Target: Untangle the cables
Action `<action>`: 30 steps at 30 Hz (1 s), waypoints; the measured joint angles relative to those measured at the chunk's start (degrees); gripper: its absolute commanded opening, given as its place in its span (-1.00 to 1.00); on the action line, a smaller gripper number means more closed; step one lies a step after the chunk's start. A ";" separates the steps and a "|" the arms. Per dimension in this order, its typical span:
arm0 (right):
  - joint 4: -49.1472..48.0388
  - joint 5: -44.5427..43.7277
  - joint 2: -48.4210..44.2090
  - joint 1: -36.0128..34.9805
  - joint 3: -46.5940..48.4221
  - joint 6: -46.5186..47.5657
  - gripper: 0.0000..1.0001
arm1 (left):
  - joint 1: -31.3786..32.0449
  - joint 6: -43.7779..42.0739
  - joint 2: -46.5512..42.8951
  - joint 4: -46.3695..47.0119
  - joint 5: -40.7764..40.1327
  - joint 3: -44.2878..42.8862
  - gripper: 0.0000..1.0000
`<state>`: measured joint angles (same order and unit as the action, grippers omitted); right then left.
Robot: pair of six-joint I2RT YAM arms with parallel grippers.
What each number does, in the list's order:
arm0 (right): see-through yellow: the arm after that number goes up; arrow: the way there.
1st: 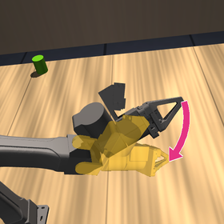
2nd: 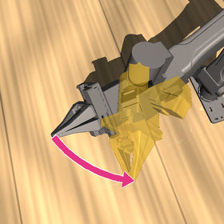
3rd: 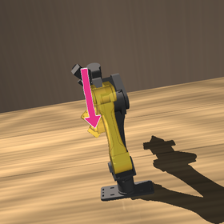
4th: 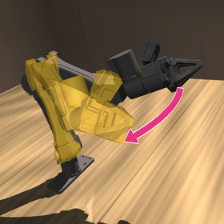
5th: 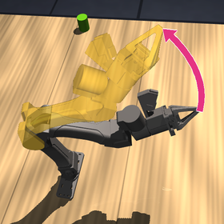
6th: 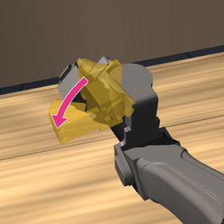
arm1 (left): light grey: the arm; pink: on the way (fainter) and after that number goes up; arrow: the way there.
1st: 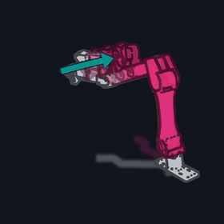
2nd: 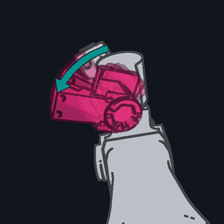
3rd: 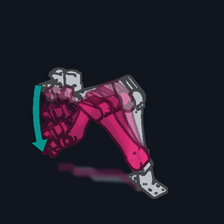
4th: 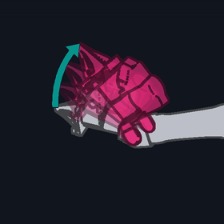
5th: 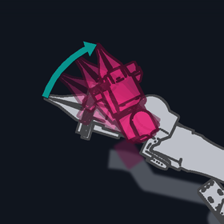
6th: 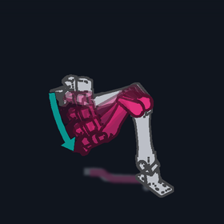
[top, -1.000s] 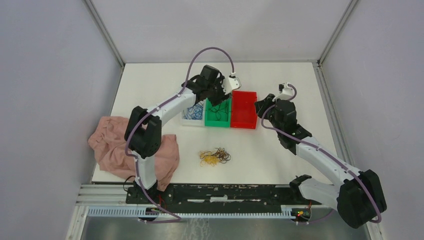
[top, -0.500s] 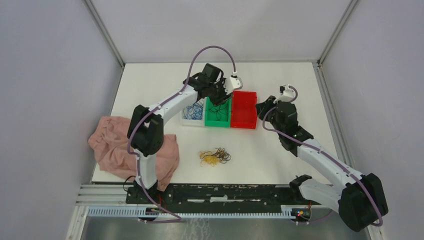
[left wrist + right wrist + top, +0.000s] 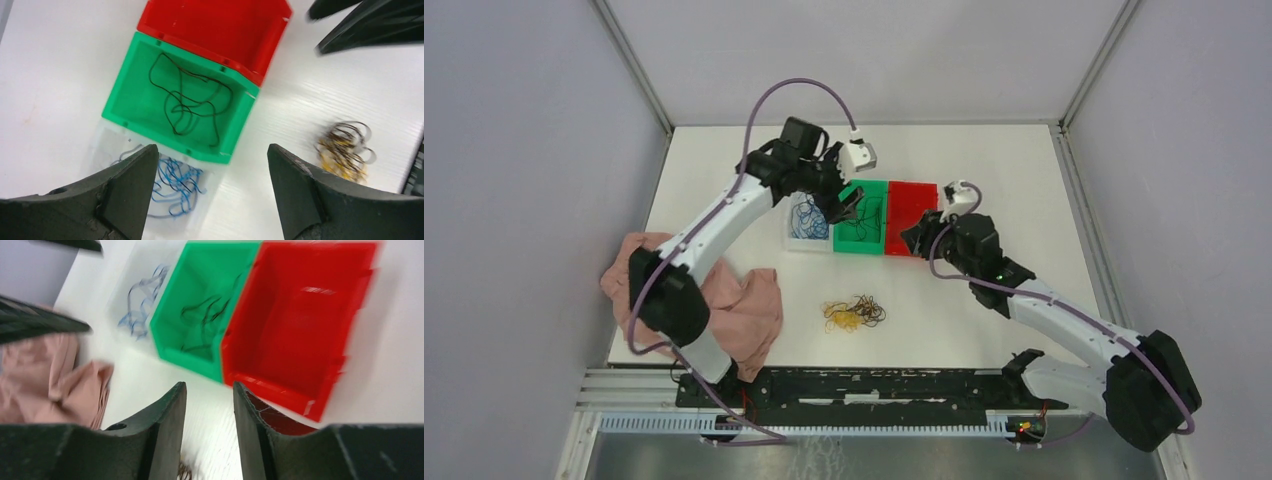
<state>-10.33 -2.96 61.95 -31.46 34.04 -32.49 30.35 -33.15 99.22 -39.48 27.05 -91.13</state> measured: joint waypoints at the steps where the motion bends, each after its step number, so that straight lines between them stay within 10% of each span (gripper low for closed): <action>1: 0.00 1.33 1.11 -2.25 -0.02 0.92 -0.02 | -0.39 0.20 -3.15 -0.68 0.74 1.55 0.75; 18: 8.81 20.37 13.92 -23.08 5.01 30.67 0.04 | -11.19 1.05 -25.22 -8.13 11.78 25.73 0.65; 27: 14.32 14.34 22.91 -27.32 11.58 37.27 -0.97 | -11.28 2.12 -27.67 -6.21 12.11 27.45 0.49; 30: 12.48 10.91 21.79 -27.17 10.78 35.91 -0.99 | -11.26 2.29 -27.67 -5.90 12.11 27.45 0.45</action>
<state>2.15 7.94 83.74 -58.63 44.82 3.42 19.09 -30.85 71.55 -45.39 39.16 -63.68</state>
